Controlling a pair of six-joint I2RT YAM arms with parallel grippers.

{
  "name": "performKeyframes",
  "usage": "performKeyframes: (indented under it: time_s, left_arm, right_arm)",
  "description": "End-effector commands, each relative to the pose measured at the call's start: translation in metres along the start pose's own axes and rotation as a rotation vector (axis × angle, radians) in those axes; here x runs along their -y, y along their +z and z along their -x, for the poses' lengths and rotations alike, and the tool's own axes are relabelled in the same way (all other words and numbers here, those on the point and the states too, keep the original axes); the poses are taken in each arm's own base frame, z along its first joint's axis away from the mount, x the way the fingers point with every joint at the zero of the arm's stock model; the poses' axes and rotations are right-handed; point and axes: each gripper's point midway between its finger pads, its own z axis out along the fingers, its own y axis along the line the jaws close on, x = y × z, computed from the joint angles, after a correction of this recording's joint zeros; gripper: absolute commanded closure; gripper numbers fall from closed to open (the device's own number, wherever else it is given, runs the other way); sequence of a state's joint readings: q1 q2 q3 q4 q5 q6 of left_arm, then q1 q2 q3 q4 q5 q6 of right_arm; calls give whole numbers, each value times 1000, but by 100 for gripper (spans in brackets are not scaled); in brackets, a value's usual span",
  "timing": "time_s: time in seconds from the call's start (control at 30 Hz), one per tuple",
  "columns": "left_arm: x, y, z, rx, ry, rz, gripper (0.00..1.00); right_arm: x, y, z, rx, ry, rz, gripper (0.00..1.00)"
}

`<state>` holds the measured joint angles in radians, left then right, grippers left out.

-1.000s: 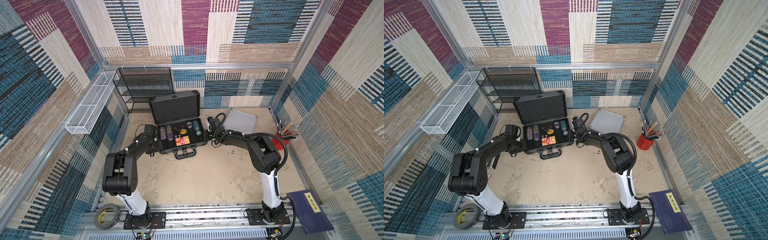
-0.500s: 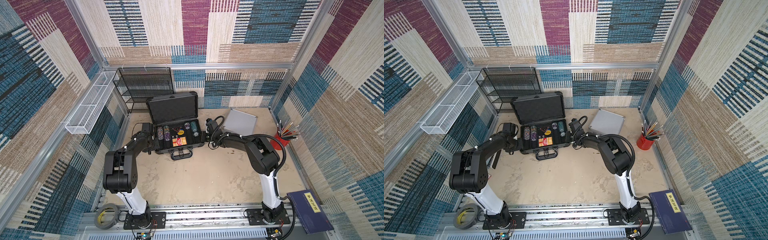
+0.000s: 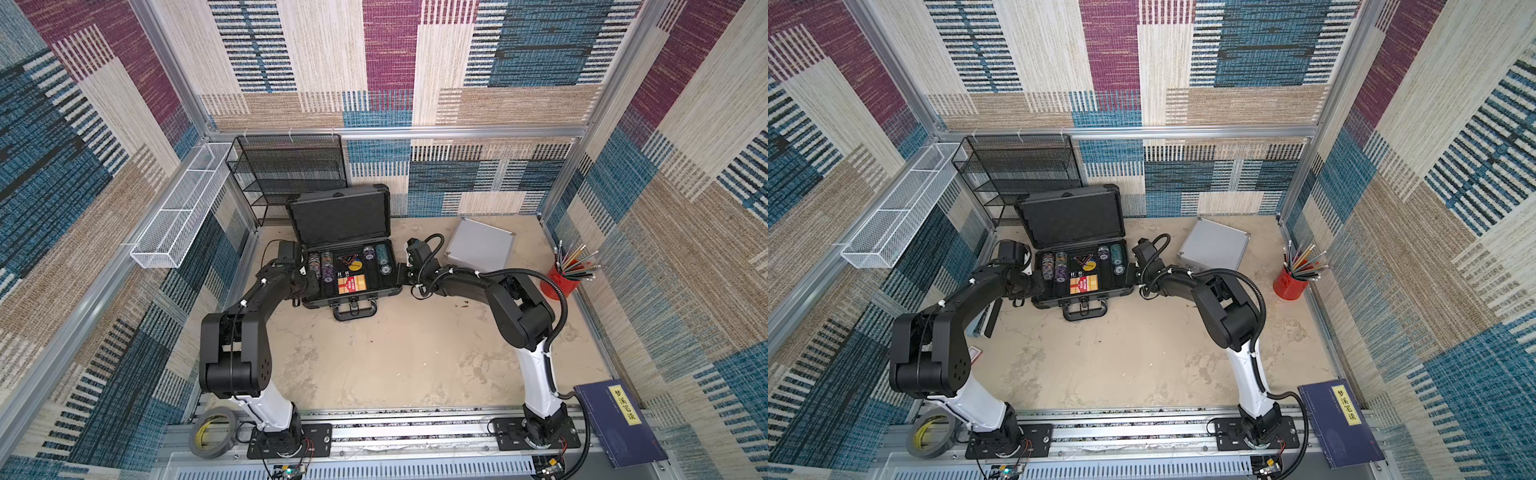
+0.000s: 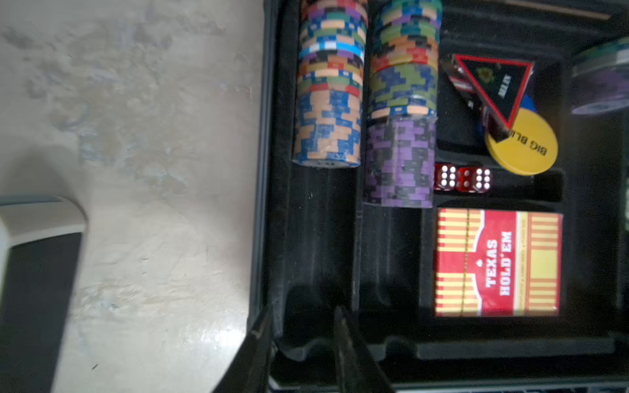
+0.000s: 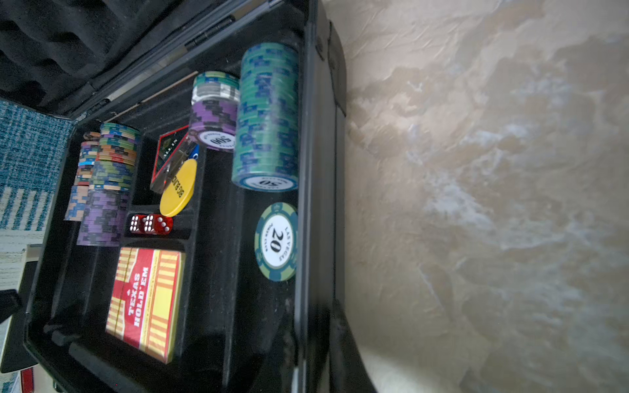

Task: Open the poker set cases
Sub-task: Move the poker set case to the center of the board.

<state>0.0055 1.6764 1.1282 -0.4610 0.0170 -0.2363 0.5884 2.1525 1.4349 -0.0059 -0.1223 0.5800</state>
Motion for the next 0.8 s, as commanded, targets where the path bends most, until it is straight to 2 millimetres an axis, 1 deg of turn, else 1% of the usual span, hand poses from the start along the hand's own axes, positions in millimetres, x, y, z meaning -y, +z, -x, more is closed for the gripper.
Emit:
performKeyframes:
  time_s: [0.0, 0.17, 0.23, 0.3, 0.37, 0.47, 0.53, 0.6, 0.77]
  left_arm:
    - [-5, 7, -9, -39, 25, 21, 69]
    - [-18, 14, -10, -62, 36, 91, 72]
    - [-22, 13, -9, -58, 43, 116, 73]
    - [-24, 7, -5, -40, 47, 130, 72]
    - [-25, -2, 2, -11, 54, 138, 72]
    - [-26, -18, 11, 28, 64, 149, 68]
    - [-28, -24, 14, 42, 75, 162, 65]
    - [-32, -21, 12, 33, 72, 173, 63]
    - [-34, -1, 0, -21, 50, 168, 61]
  right_arm:
    - [-34, 0, -15, -85, 30, 166, 97]
    - [-32, 1, -15, -80, 37, 161, 97]
    - [-32, 2, -16, -87, 44, 164, 97]
    - [-32, 3, -18, -89, 50, 165, 97]
    - [-31, 3, -18, -90, 55, 164, 97]
    - [-30, 4, -20, -93, 63, 164, 97]
    - [-30, 4, -20, -94, 71, 167, 97]
    - [-30, 4, -21, -95, 82, 167, 97]
    - [-30, 1, -21, -87, 128, 170, 98]
